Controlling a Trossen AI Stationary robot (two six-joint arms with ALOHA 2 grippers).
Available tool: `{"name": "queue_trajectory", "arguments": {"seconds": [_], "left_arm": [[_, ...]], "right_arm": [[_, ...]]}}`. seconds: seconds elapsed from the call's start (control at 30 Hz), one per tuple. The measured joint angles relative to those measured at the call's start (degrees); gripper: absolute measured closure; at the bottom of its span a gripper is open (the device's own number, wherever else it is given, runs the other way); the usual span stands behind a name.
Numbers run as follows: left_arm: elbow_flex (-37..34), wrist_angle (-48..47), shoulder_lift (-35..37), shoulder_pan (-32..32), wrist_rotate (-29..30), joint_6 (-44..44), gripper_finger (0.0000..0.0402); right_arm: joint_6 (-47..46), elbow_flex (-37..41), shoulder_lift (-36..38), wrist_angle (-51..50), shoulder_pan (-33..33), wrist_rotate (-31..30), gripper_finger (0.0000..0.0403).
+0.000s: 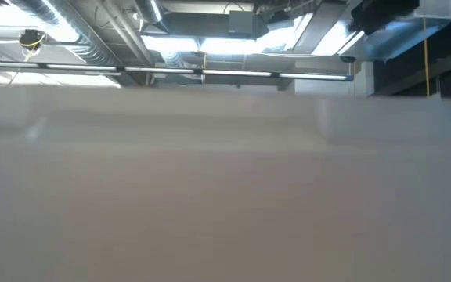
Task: Pack school essentials
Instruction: Put the yellow scissors into the supply box
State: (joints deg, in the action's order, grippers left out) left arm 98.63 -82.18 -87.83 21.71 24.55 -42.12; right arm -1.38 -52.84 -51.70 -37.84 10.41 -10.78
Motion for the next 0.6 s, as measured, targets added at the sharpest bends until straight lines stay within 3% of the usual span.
{"name": "queue_trajectory", "arguments": {"seconds": [0.2,0.4,0.6], "left_arm": [[0.0,-2.0,4.1,0.0,4.2,-1.4,0.0298],[-1.6,-3.1,5.2,-1.8,4.1,-1.4,0.0298],[-5.6,-3.8,6.3,-6.2,1.4,0.9,0.0298]], "right_arm": [[0.2,-10.1,-8.2,-2.4,-1.0,0.1,0.0393],[-3.4,-27.1,-21.5,-14.5,-5.9,0.9,0.0393],[-7.9,-40.3,-31.7,-25.1,-14.6,12.1,0.0393]]}}
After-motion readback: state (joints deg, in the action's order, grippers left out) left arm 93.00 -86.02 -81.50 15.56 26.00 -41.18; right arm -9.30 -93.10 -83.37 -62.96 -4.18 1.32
